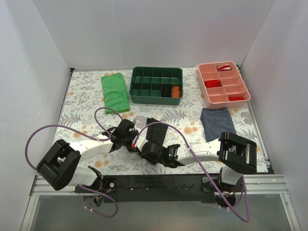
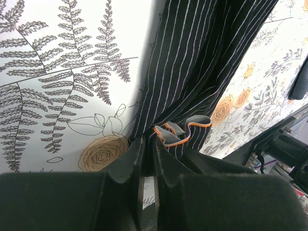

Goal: Roll the underwear
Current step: Roll the underwear to the center of the board.

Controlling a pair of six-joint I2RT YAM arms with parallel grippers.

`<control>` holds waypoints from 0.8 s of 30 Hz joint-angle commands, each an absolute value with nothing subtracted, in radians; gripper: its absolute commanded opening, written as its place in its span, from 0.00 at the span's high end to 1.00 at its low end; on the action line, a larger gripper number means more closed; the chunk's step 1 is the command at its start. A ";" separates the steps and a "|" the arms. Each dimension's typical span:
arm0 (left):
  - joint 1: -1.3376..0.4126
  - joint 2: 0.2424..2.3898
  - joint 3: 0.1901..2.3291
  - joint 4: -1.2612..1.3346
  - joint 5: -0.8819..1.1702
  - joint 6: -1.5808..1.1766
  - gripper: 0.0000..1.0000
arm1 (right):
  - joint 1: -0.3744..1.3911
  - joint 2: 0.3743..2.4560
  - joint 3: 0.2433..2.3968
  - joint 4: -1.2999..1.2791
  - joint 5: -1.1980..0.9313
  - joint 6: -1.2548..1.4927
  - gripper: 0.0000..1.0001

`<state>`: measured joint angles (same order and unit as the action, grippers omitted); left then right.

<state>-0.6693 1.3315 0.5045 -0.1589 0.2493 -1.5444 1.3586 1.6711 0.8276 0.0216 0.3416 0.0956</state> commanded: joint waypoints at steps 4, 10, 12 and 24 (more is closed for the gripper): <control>-0.657 1.374 0.479 -0.272 0.201 -1.503 1.00 | 1.404 1.905 0.755 -0.101 0.086 0.267 0.73; -0.634 1.367 0.497 -0.294 0.189 -1.496 1.00 | 1.411 1.911 0.759 -0.091 0.077 0.290 0.91; -0.621 1.361 0.500 -0.304 0.181 -1.494 1.00 | 1.411 1.899 0.756 -0.086 0.077 0.302 0.95; -0.586 1.319 0.491 -0.298 0.182 -1.512 1.00 | 1.405 1.753 0.686 0.034 0.028 0.341 0.99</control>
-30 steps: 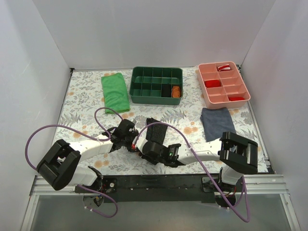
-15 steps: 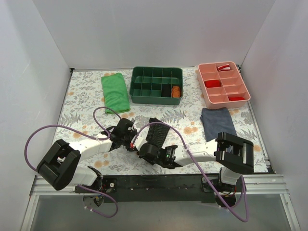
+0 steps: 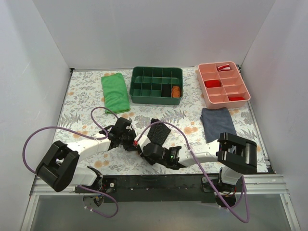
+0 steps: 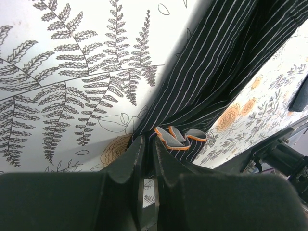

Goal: Roll the underwear
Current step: Roll the underwear to the center of the board.

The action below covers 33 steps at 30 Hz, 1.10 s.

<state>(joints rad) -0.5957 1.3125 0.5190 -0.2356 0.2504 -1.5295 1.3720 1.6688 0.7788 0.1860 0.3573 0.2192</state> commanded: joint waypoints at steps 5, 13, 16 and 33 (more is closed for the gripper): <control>-0.584 1.315 0.495 -0.298 0.187 -1.509 1.00 | 1.385 1.740 0.661 0.070 -0.050 0.356 0.99; -0.580 1.276 0.515 -0.305 0.176 -1.500 0.85 | 1.260 1.664 0.543 0.190 -0.224 0.385 0.99; -0.578 1.272 0.528 -0.310 0.175 -1.493 0.82 | 1.230 1.661 0.514 0.235 -0.251 0.391 0.99; -0.572 1.137 0.626 -0.383 0.091 -1.467 0.34 | 1.095 1.647 0.477 0.298 -0.406 0.440 0.99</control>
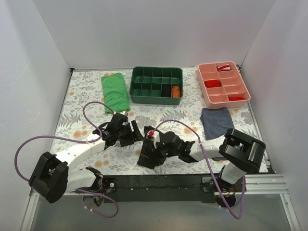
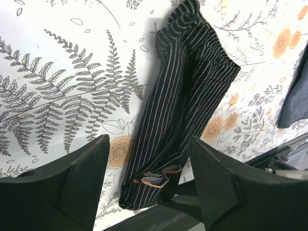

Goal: Roll the underwear
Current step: Roll the underwear to the center of the board.

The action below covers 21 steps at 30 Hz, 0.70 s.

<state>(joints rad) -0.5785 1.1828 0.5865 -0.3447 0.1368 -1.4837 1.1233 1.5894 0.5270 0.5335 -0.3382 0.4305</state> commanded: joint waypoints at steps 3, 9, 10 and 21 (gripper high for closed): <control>-0.571 1.131 0.634 -0.399 0.087 -1.456 0.34 | 1.072 1.669 0.508 0.278 -0.440 0.451 0.99; -0.571 1.095 0.604 -0.391 0.112 -1.445 0.39 | 0.985 1.697 0.546 0.249 -0.557 0.460 0.99; -0.571 1.083 0.597 -0.388 0.115 -1.445 0.39 | 0.976 1.697 0.551 0.242 -0.575 0.466 0.99; -0.571 1.006 0.532 -0.364 0.167 -1.427 0.46 | 0.882 1.695 0.630 0.241 -0.750 0.564 0.99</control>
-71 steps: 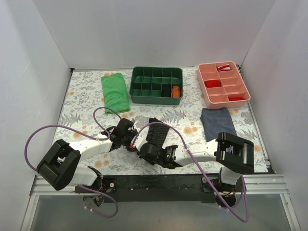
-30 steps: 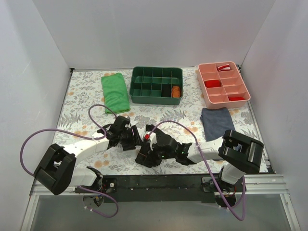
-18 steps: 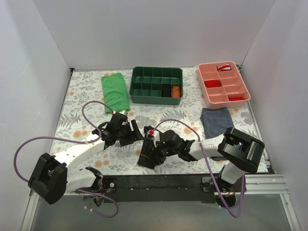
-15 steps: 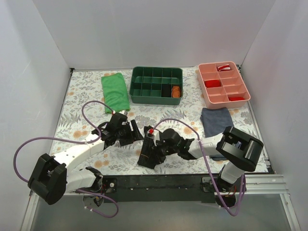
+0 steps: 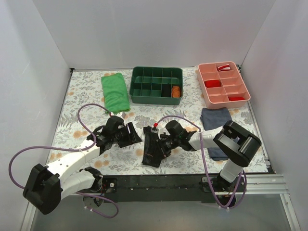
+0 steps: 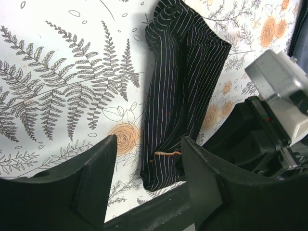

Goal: Roll the underwear
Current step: Roll the underwear to the center of the board.

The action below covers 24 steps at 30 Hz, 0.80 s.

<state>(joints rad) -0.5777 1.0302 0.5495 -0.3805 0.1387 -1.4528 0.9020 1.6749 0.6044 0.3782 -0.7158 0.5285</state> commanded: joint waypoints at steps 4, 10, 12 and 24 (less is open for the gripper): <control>-0.571 0.997 0.525 -0.356 0.195 -1.404 0.48 | 0.859 1.686 0.712 0.137 -0.744 0.554 0.99; -0.571 0.982 0.523 -0.334 0.244 -1.385 0.49 | 0.808 1.752 0.831 0.020 -0.794 0.585 0.99; -0.571 0.982 0.526 -0.333 0.252 -1.378 0.50 | 0.793 1.773 0.867 0.002 -0.811 0.583 0.99; -0.584 0.989 0.514 -0.288 0.362 -1.356 0.55 | 0.695 1.853 0.873 -0.014 -0.888 0.607 0.99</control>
<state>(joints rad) -0.5777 1.0050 0.5293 -0.3233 0.3000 -1.3834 0.7296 1.8332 0.8860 -0.0246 -0.8593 0.5816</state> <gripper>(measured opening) 0.459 0.140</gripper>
